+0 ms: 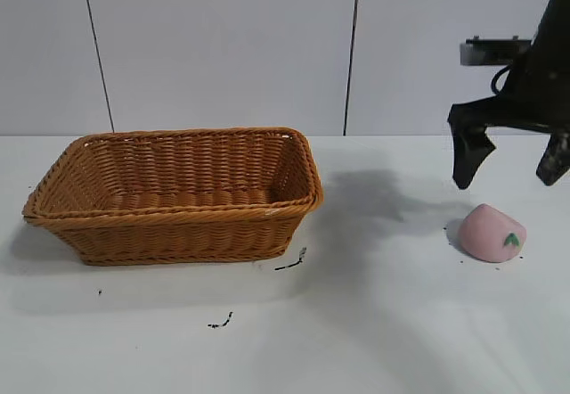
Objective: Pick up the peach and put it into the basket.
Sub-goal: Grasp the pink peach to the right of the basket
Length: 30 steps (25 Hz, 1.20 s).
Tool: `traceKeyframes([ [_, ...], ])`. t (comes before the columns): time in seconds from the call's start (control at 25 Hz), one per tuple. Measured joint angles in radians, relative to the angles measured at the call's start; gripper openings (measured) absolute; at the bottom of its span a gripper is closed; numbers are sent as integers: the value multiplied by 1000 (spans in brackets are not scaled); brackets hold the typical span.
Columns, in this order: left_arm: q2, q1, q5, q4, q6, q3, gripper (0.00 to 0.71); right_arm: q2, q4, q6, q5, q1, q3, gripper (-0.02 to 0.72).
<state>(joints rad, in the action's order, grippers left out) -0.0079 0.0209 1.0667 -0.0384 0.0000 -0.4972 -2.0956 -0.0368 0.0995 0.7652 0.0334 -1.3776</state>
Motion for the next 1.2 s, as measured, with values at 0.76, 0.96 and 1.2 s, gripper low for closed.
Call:
traceKeyframes([
  [0.76, 0, 0, 0, 0, 0, 0, 693, -36, 0, -19, -31, 0, 0, 696],
  [0.96, 0, 0, 0, 0, 0, 0, 693, -46, 3, -19, -30, 0, 0, 696],
  [1.2, 0, 0, 0, 0, 0, 0, 693, -59, 10, -19, -20, 0, 0, 614],
])
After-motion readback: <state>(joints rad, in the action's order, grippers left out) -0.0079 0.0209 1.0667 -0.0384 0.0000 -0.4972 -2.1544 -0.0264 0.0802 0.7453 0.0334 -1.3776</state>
